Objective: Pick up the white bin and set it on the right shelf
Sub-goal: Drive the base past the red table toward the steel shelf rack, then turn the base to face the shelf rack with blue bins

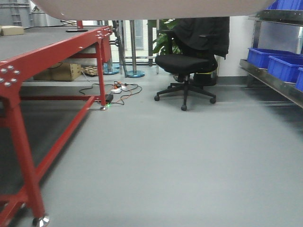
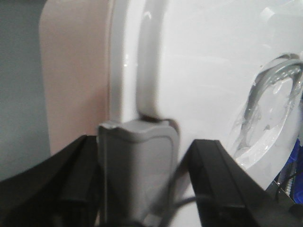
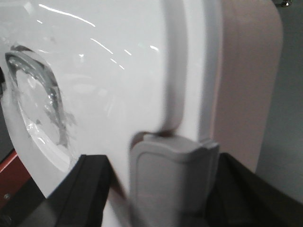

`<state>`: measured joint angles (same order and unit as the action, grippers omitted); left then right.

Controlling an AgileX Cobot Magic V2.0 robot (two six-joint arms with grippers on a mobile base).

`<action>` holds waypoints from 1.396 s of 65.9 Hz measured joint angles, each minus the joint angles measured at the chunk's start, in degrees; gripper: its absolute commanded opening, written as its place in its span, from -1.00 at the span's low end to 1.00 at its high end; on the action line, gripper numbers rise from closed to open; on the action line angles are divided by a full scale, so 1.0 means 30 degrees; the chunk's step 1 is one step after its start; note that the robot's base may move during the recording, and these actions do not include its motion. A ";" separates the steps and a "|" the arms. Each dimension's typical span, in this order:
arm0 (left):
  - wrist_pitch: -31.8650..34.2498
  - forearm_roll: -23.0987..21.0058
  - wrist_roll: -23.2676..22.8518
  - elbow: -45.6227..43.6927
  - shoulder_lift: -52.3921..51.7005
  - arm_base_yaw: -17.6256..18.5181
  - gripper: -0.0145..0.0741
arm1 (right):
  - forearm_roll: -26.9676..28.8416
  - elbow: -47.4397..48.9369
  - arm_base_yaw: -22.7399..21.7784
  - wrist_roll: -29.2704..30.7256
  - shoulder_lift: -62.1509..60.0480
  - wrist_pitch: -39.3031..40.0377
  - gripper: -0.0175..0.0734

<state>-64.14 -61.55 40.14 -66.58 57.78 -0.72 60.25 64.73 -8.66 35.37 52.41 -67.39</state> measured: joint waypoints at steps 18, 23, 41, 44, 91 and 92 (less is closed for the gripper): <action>0.0000 0.0000 0.0000 0.0000 0.0000 0.0000 -0.11 | 0.0000 0.0000 0.0000 0.0000 0.0000 0.0000 0.41; 0.0000 0.0000 0.0000 0.0000 0.0000 0.0000 -0.11 | 0.0000 0.0000 0.0000 0.0000 0.0000 0.0000 0.41; 0.0000 0.0000 0.0000 0.0000 0.0000 0.0000 -0.11 | 0.0000 0.0000 0.0000 0.0000 0.0000 0.0000 0.41; 0.0000 0.0000 0.0000 0.0000 0.0000 0.0000 -0.11 | 0.0000 0.0000 0.0000 0.0000 0.0000 0.0000 0.41; 0.0000 0.0000 0.0000 0.0000 0.0000 0.0000 -0.11 | 0.0000 0.0000 0.0000 0.0000 0.0000 0.0000 0.41; 0.0000 0.0000 0.0000 0.0000 0.0000 0.0000 -0.11 | 0.0000 0.0000 0.0000 0.0000 0.0000 0.0000 0.41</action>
<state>-64.14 -61.55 40.14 -66.58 57.78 -0.72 60.25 64.73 -8.66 35.37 52.41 -67.39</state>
